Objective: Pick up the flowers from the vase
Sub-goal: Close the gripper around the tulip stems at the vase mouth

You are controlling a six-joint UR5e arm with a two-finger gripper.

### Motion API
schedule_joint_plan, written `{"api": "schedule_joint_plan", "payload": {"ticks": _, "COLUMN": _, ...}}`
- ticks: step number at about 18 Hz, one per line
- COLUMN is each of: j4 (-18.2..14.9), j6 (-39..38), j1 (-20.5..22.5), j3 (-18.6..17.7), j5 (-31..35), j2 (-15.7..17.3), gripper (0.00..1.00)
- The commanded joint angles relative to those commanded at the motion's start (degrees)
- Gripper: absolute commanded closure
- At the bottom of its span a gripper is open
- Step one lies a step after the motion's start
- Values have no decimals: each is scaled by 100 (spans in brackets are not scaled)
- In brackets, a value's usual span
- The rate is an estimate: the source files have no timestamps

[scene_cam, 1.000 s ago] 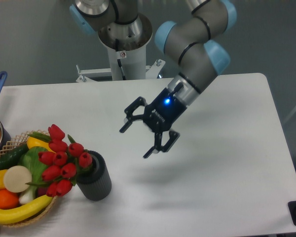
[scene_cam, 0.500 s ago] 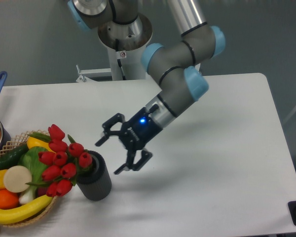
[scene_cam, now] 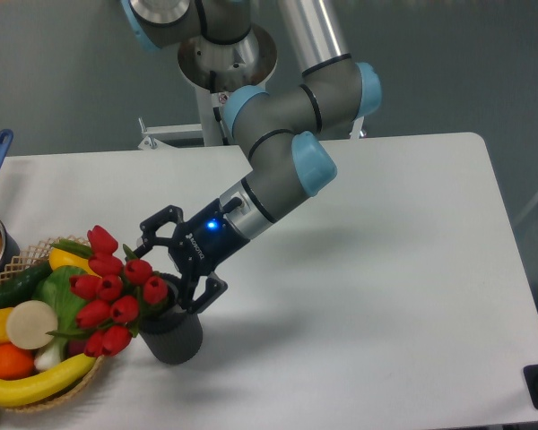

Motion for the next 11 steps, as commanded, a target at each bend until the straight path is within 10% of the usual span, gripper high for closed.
{"api": "schedule_joint_plan", "payload": {"ticks": 5, "j4": -9, "j6": -254, "j1": 0, "j3": -26, "j5": 97, "j2": 17, "gripper": 90}}
{"api": "schedule_joint_plan", "payload": {"ticks": 11, "j4": 0, "j6": -589, "j1": 52, "j3": 88, "j5": 238, "j2": 62, "gripper": 97}}
